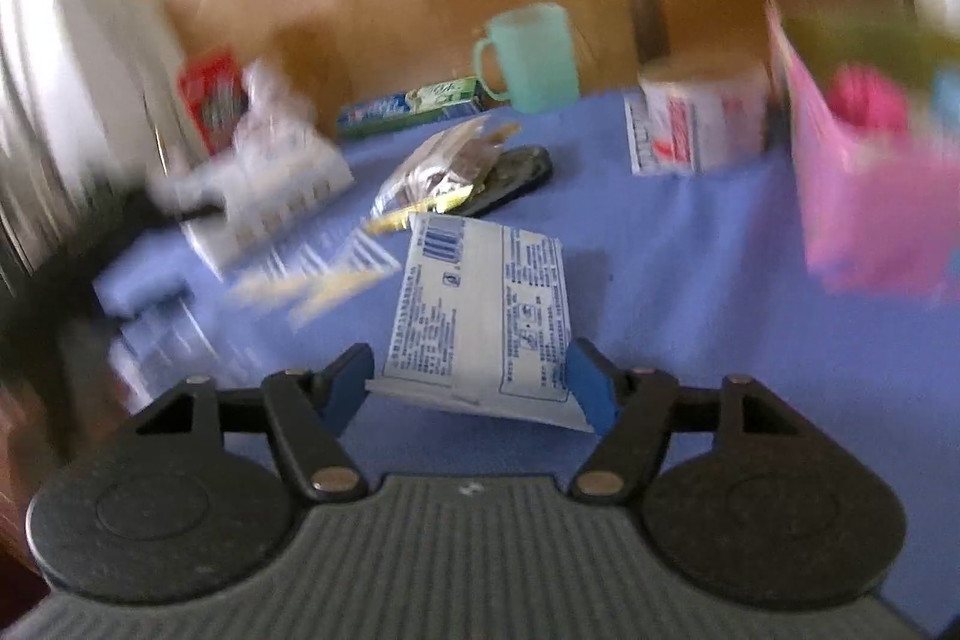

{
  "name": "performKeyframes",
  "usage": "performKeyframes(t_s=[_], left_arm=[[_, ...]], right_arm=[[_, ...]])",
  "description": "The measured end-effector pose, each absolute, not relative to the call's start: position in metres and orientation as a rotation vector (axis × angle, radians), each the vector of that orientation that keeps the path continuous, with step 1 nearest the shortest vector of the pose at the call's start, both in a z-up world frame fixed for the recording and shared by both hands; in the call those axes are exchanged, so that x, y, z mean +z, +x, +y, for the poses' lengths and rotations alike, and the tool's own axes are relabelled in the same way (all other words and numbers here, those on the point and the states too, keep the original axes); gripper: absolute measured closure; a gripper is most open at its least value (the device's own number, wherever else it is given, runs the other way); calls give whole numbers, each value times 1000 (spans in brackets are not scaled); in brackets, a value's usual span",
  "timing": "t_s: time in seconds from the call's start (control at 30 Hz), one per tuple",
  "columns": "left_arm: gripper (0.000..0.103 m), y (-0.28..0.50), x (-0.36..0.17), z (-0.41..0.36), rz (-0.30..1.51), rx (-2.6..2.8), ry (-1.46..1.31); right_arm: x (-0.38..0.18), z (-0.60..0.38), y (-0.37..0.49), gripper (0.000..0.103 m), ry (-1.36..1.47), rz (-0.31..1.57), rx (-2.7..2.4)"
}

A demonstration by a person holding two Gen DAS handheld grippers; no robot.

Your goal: Organize soft objects

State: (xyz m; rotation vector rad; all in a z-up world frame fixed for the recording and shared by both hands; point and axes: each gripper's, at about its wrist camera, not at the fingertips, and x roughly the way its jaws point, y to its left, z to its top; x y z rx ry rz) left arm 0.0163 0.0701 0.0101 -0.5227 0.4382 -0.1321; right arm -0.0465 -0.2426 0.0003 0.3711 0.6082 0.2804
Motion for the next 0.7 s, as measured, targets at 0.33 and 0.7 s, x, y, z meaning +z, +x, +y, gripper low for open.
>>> performKeyframes(t_s=[0.33, 0.7], left_arm=[[2, 18, 11, 66, 447, -129, -506], [2, 20, 12, 62, 464, -117, -480]], right_arm=[[-39, -317, -41, 40, 1114, 683, 421], [-11, -326, -64, 39, 853, 576, 177]])
